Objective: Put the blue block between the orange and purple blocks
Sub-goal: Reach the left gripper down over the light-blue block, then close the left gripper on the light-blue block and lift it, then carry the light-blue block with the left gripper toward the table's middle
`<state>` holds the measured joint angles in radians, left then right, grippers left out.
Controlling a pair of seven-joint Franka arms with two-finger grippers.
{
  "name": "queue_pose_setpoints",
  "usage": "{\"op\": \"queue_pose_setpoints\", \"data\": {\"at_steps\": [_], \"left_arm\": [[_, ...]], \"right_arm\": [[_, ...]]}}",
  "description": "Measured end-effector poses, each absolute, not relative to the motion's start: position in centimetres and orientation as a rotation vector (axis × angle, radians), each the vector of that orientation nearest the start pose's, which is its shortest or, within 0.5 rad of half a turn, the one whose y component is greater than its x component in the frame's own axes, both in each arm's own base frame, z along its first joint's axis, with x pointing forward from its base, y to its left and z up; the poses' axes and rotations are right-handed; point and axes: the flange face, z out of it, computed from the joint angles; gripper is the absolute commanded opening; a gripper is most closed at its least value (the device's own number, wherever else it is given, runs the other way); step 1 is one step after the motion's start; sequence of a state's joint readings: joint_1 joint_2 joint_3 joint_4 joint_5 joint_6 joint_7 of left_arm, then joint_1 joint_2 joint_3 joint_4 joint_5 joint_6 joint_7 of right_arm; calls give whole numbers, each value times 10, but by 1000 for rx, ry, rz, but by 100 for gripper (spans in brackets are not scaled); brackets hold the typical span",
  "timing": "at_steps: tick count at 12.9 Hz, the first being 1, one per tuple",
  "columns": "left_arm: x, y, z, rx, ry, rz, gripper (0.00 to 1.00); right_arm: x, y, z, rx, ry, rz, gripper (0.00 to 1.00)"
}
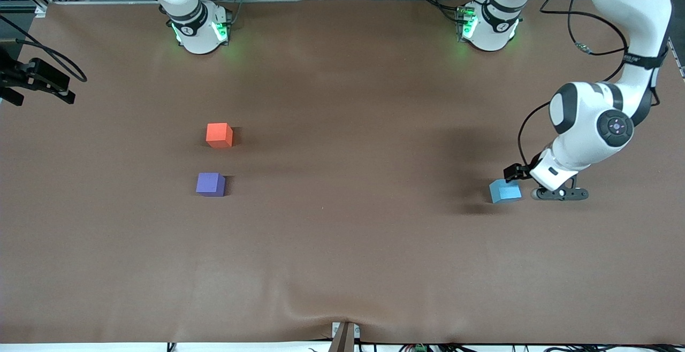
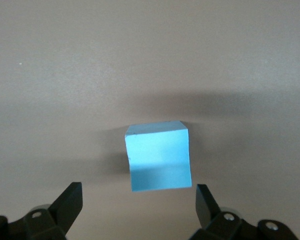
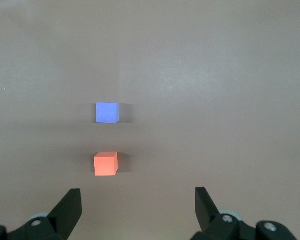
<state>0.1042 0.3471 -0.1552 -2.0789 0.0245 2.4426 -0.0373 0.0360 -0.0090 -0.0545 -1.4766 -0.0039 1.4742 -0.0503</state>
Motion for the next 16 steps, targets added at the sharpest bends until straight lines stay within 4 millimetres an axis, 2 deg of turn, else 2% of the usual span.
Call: {"op": "queue_pose_setpoints", "data": {"at_steps": [5, 9, 10, 11, 12, 13, 16], "left_arm": [[592, -31, 231, -3191, 37, -15, 100], [595, -35, 215, -3199, -47, -9, 100], [597, -39, 213, -3201, -75, -14, 75], [598, -43, 211, -3203, -93, -21, 44], [599, -47, 208, -3205, -106, -23, 6], [599, -50, 204, -3206, -111, -21, 0], [600, -73, 205, -3211, -52, -34, 0]], "right_arm": [[542, -12, 665, -3145, -44, -10, 100], [542, -12, 665, -3145, -44, -9, 100], [542, -13, 665, -3145, -44, -9, 100], [542, -13, 665, -3145, -44, -9, 100], [542, -13, 665, -3145, -44, -9, 100], [542, -13, 665, -3145, -44, -9, 100], [542, -13, 664, -3145, -44, -9, 100]]}}
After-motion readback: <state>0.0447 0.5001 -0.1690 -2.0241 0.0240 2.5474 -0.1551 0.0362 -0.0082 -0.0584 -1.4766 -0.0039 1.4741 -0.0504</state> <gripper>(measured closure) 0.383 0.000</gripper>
